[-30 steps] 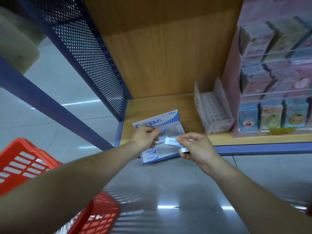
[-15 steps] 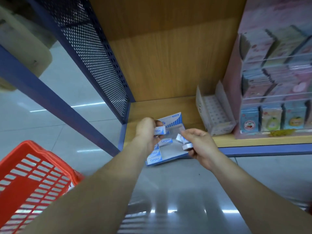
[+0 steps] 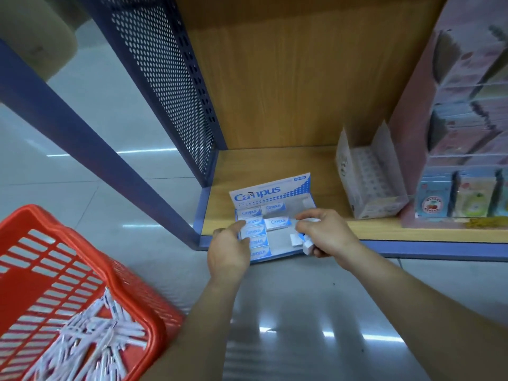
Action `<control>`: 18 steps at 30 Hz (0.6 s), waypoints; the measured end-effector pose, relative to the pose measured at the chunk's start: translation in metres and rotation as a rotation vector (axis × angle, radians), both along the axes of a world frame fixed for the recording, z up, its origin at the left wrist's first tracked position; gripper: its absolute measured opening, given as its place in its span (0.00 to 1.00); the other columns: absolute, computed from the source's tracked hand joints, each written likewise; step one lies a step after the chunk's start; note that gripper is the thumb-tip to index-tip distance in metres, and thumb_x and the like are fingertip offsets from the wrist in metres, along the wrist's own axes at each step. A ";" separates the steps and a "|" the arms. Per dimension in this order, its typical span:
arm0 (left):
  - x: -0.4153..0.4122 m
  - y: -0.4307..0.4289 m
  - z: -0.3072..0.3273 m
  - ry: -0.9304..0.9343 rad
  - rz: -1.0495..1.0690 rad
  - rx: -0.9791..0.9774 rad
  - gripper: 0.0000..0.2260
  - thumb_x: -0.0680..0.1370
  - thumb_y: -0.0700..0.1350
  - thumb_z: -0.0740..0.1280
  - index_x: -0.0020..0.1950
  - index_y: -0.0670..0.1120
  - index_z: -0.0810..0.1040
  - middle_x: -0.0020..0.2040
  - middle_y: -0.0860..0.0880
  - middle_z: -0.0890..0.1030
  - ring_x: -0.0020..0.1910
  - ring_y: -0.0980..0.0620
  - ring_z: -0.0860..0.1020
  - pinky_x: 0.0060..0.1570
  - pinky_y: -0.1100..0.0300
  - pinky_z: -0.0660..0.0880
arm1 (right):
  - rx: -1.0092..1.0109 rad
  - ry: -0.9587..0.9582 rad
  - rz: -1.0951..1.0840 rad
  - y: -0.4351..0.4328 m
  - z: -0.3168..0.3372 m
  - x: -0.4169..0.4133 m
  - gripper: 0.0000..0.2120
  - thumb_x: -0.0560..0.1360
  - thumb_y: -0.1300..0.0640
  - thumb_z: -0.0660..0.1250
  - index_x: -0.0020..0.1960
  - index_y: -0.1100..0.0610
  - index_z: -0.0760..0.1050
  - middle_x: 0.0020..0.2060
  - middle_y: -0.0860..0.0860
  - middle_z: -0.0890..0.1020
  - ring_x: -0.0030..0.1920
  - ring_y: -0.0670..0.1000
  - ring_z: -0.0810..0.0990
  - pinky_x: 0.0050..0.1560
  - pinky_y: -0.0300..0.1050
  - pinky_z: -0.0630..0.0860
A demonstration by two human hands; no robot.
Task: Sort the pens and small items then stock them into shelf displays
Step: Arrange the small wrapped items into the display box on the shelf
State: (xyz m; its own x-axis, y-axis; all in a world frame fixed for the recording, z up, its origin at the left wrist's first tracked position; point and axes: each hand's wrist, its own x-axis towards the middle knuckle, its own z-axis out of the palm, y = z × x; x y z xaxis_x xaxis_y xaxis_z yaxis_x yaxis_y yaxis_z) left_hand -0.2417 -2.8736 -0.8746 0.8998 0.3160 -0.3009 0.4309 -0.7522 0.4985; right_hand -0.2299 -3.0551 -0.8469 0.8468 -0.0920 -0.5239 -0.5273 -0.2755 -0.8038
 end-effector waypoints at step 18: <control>-0.001 -0.007 0.007 0.052 -0.275 0.218 0.19 0.69 0.52 0.74 0.59 0.56 0.76 0.58 0.51 0.68 0.44 0.48 0.78 0.44 0.57 0.75 | -0.490 0.113 0.306 0.022 -0.023 0.001 0.10 0.69 0.51 0.68 0.47 0.56 0.78 0.34 0.51 0.84 0.35 0.52 0.84 0.42 0.46 0.81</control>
